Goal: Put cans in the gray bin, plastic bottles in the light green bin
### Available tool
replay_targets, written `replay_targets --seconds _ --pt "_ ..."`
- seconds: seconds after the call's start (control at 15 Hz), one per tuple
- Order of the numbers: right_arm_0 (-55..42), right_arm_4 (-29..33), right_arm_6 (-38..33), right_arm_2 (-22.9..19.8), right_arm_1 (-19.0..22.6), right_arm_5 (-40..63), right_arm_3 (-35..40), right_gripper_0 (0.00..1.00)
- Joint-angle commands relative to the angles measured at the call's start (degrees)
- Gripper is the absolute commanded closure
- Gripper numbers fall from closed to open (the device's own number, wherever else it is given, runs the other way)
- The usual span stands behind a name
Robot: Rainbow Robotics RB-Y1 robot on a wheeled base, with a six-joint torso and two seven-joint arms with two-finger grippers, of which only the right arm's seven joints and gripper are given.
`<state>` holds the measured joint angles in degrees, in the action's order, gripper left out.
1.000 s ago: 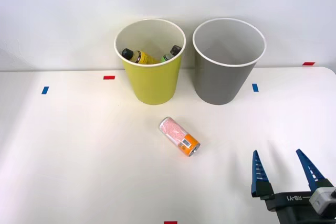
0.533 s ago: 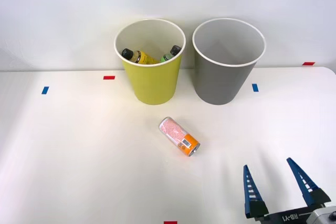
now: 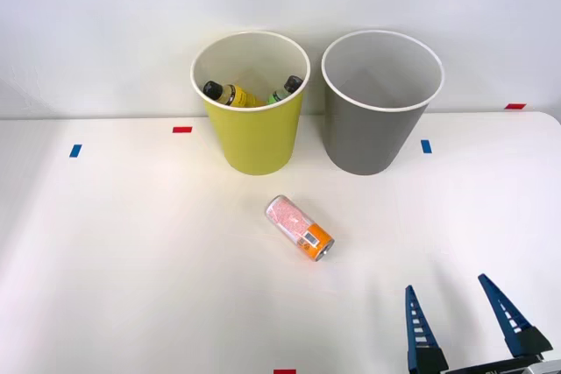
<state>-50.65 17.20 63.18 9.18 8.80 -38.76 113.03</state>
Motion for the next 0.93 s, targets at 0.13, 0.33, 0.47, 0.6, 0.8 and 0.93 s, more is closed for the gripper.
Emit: replay_targets --seconds 0.13,0.33,0.47,0.6,0.8,0.93 --pt "-0.67 3.72 -7.63 -2.41 -1.94 -0.18 0.0 0.0" --pt "-1.29 4.86 -10.0 -2.67 -3.0 -0.18 0.0 0.0" --pt "-1.46 5.3 -9.83 -2.76 -3.44 -0.27 -0.09 0.0" --pt "0.38 5.21 -10.35 -3.64 -4.67 -4.4 -4.4 0.0" --pt "1.0 4.6 -9.39 -3.73 -5.81 -10.73 -8.79 0.0" --pt "0.29 4.25 -1.92 -3.9 -6.16 -13.72 -9.76 0.0"
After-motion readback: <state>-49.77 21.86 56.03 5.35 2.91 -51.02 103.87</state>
